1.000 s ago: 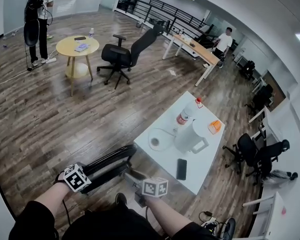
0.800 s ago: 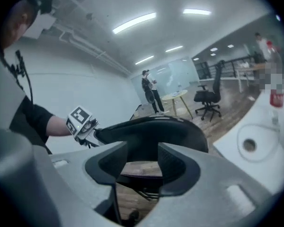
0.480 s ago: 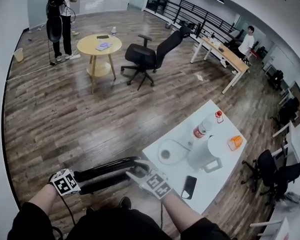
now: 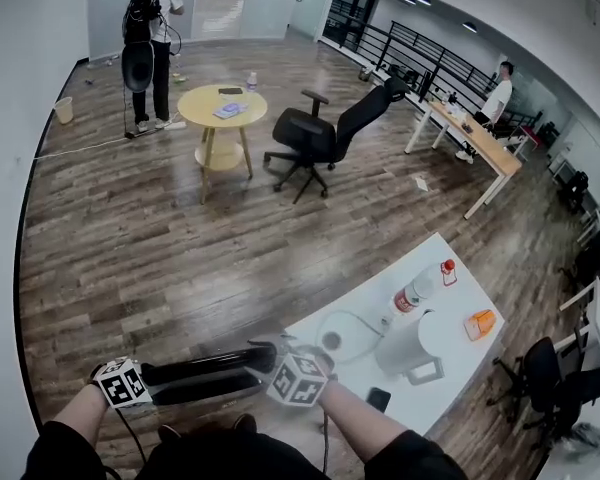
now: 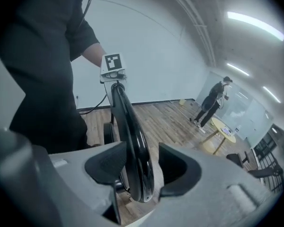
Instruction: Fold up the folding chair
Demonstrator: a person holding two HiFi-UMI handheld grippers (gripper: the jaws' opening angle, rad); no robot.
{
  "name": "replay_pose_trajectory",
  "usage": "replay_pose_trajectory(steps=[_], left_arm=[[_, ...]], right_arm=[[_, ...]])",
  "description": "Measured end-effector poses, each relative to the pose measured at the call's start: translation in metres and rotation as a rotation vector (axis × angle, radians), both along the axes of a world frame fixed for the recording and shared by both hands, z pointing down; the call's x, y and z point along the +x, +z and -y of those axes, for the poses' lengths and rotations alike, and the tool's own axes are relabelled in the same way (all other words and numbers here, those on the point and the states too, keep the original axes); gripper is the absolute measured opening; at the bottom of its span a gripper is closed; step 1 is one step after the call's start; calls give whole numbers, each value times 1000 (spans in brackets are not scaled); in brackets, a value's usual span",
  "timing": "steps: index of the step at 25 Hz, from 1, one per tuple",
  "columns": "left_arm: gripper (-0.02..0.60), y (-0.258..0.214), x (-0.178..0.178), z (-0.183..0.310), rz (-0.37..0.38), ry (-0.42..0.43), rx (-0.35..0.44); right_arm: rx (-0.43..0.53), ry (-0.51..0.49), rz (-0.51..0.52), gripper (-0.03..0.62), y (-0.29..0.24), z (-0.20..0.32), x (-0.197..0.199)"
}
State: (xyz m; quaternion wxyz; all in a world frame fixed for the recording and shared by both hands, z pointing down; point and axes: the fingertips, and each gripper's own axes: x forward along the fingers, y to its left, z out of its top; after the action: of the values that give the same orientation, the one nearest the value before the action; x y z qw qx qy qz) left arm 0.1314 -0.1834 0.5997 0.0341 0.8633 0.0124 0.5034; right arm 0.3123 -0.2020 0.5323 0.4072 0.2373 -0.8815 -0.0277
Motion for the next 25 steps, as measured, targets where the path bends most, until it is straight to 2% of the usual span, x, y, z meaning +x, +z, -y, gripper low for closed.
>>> replay_pose_trajectory(steps=[6, 14, 16, 18, 25], left_arm=[[83, -1, 3, -1, -6, -1, 8], [83, -1, 3, -5, -3, -12, 12], [83, -2, 2, -7, 1, -15, 10], [83, -2, 3, -10, 3, -18, 8], [83, 0, 6, -16, 7, -21, 10]], right_arm=[[-81, -177, -44, 210, 7, -11, -12], [-178, -317, -119, 209, 40, -21, -29], [-182, -343, -136, 185, 46, -23, -31], [-186, -363, -139, 130, 50, -24, -32], [-210, -394, -133, 91, 63, -32, -33]])
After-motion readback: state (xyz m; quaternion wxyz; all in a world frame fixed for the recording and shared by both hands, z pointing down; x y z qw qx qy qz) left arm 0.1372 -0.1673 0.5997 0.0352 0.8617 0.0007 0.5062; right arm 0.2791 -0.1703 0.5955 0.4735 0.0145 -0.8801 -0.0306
